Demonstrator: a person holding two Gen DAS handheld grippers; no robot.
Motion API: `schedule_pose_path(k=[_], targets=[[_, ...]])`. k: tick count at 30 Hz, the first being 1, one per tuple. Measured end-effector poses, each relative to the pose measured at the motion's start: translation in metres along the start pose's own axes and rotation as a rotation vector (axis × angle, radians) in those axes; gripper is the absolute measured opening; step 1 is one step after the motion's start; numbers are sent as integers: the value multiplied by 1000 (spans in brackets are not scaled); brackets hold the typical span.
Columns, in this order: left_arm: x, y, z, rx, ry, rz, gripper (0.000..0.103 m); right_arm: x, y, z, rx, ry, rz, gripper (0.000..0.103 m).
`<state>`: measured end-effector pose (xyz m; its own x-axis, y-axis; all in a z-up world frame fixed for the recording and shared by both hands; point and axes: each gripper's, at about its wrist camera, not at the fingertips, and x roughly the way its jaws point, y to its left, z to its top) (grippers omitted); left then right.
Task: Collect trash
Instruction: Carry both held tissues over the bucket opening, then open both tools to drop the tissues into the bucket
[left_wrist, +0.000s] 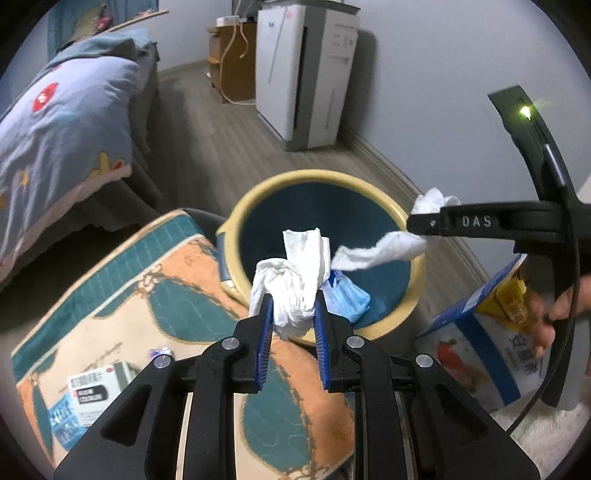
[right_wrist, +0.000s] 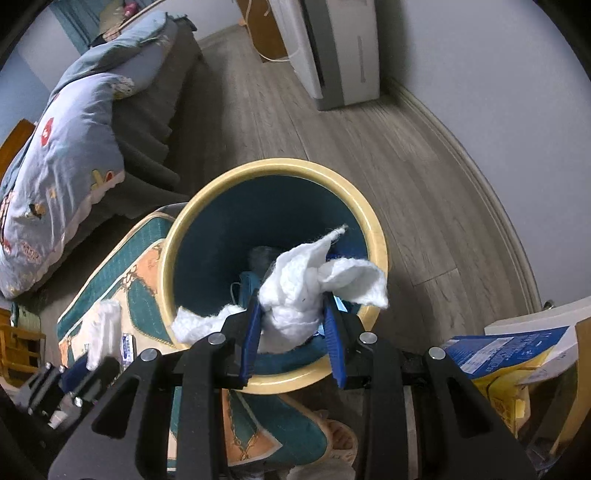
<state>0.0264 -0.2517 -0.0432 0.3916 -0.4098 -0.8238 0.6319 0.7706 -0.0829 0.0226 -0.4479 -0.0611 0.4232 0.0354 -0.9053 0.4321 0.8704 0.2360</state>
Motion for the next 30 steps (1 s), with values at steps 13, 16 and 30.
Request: schedule_pose_path(k=[13, 16, 30], targets=[[27, -3, 14, 28, -59, 16, 22, -2, -10, 15, 49, -77, -23, 32], [18, -1, 22, -4, -121, 2, 30, -13, -13, 17, 79, -143, -1, 33], [8, 5, 25, -35, -150, 26, 84, -20, -12, 20, 103, -166, 11, 82]])
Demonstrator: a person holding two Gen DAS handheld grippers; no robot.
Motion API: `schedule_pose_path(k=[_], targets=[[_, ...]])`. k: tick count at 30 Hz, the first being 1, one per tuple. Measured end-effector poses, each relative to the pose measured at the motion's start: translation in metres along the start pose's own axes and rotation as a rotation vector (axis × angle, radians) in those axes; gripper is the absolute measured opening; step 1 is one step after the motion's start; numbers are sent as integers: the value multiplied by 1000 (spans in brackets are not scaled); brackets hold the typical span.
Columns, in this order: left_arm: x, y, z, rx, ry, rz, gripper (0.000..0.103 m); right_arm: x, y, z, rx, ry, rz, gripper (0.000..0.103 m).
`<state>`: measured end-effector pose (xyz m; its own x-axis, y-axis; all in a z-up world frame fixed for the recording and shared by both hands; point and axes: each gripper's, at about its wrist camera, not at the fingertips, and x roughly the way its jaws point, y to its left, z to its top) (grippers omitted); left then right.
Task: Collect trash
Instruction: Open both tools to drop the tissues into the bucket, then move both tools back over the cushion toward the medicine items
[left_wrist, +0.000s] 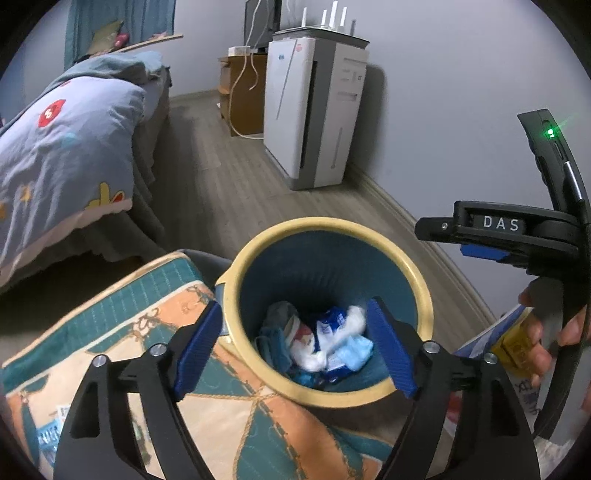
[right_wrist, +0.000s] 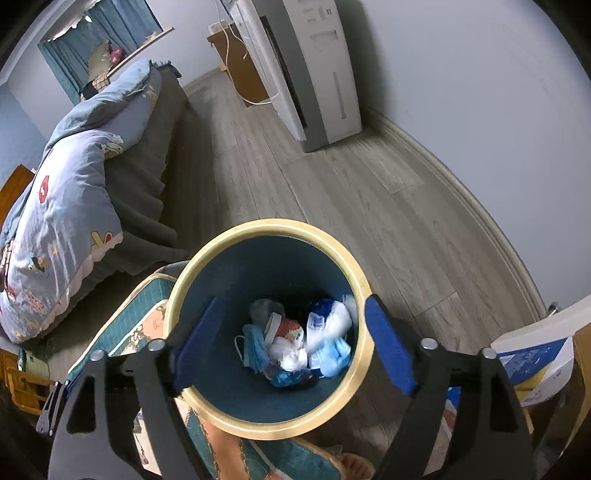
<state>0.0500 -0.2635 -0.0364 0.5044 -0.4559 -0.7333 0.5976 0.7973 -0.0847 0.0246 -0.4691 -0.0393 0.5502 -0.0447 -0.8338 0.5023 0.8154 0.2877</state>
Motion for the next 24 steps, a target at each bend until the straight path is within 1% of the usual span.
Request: schedule_pose_path(k=[3, 8, 14, 19, 24], targets=[[-4, 4, -2, -2, -4, 18, 91, -3, 4, -3, -15, 0, 6, 87], [-12, 15, -6, -12, 3, 36, 93, -8, 12, -5, -40, 5, 19, 95], [-28, 34, -11, -42, -2, 55, 93, -12, 24, -7, -57, -1, 25, 96], [-50, 53, -18, -68, -14, 77, 94, -13, 39, -12, -78, 8, 33, 97], [-71, 77, -27, -89, -27, 127, 94, -7, 63, -24, -127, 50, 35, 97]])
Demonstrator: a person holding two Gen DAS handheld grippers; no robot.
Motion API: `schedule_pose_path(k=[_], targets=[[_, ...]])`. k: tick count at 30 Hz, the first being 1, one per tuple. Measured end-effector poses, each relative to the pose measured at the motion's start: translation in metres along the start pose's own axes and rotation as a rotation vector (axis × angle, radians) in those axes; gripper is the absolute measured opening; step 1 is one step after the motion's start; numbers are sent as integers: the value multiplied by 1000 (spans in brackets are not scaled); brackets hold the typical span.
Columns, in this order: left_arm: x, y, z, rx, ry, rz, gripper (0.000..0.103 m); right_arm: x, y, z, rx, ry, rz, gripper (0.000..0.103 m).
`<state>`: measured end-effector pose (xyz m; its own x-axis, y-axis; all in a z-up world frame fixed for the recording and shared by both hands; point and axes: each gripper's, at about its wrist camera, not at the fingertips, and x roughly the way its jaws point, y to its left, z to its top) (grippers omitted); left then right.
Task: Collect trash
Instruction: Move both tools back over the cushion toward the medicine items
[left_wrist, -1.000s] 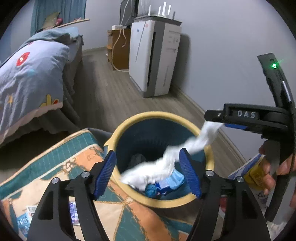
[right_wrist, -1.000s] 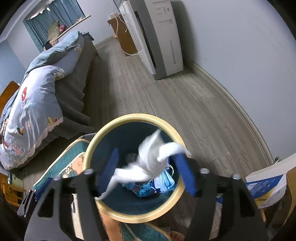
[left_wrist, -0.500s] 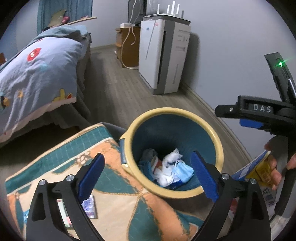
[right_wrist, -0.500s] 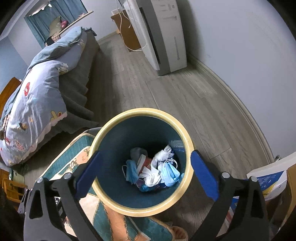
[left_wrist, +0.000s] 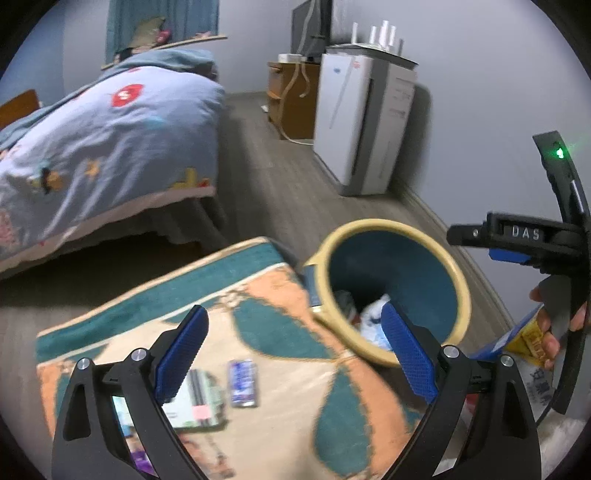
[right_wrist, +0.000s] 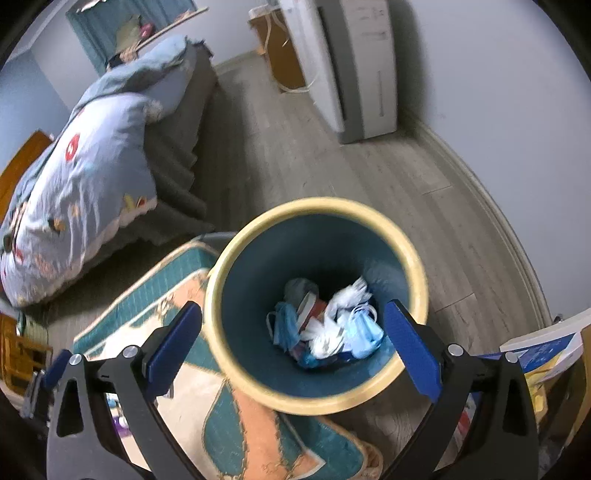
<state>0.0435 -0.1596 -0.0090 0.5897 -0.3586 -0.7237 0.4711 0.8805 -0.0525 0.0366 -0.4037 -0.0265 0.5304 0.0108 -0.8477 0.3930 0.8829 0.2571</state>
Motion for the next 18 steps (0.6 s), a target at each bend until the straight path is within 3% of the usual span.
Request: schedule_pose_path(k=[18], targets=[[-62, 134, -47, -190, 2, 186, 94, 29, 131, -50, -214, 117, 46, 97]])
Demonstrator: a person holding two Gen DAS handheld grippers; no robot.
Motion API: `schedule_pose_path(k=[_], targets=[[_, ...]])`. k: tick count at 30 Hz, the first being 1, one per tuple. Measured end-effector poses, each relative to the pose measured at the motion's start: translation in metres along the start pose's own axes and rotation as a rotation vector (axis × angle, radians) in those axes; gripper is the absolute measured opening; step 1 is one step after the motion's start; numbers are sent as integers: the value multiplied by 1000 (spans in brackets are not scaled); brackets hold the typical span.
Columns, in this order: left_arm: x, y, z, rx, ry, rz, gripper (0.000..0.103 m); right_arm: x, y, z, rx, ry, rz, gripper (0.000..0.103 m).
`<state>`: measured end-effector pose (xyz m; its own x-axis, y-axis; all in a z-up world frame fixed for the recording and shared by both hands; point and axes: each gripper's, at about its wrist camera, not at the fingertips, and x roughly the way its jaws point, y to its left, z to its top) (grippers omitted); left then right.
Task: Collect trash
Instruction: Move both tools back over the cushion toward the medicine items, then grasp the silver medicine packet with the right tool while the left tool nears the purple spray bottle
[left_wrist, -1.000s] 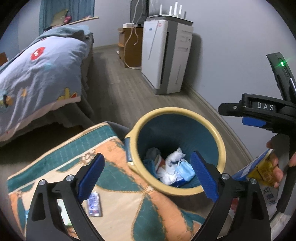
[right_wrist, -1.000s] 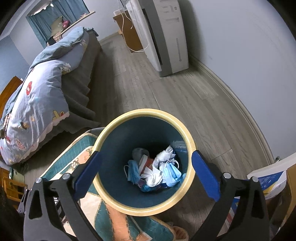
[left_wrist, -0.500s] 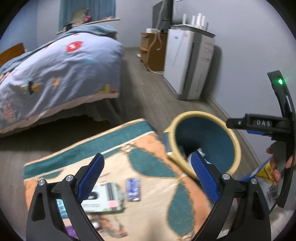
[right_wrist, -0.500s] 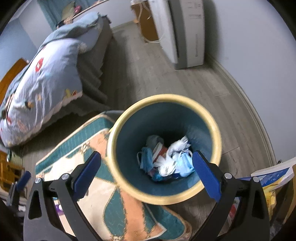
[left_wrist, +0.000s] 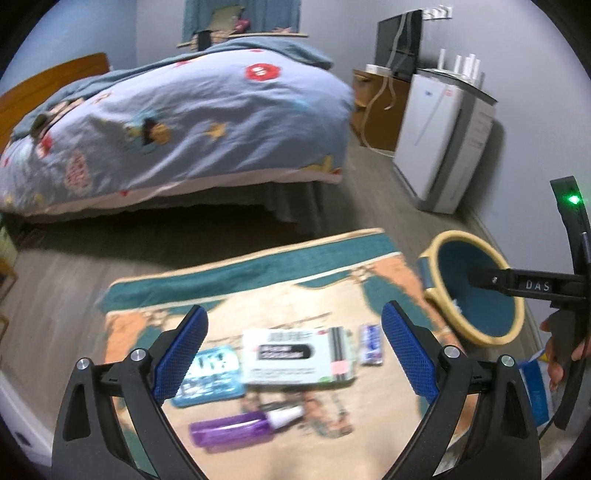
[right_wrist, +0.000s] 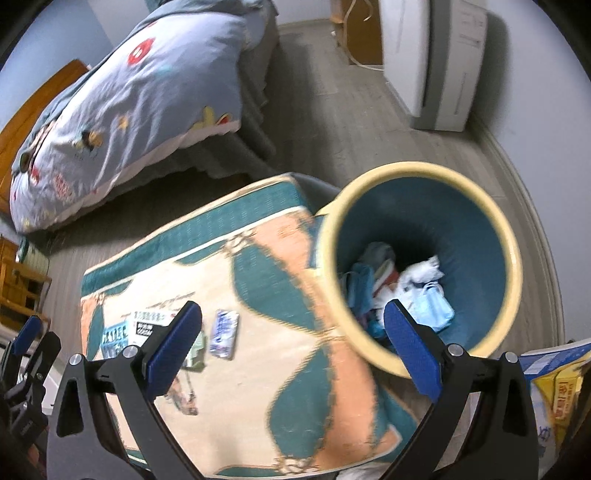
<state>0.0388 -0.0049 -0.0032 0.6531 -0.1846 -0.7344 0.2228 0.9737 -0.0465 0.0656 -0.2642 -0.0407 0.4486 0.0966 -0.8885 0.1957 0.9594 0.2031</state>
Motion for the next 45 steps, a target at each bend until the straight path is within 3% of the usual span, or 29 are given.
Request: schedule_pose_path(k=[7, 18, 26, 35, 40, 43, 45], targets=[[14, 53, -19, -36, 87, 100, 94, 26, 44, -9, -37, 66, 17, 97], [23, 78, -31, -42, 141, 96, 94, 84, 69, -20, -64, 204, -33, 94], [31, 90, -29, -78, 161, 71, 94, 112, 92, -28, -102, 271, 14, 74], [34, 96, -31, -86, 175, 66, 94, 137, 85, -30, -63, 330, -43, 46], [44, 92, -41, -81, 238, 33, 94, 141, 88, -30, -105, 331, -61, 44], [52, 85, -50, -61, 286, -9, 94, 141, 92, -31, -156, 334, -96, 31], [57, 81, -56, -45, 317, -37, 94, 141, 92, -32, -150, 344, -81, 30]])
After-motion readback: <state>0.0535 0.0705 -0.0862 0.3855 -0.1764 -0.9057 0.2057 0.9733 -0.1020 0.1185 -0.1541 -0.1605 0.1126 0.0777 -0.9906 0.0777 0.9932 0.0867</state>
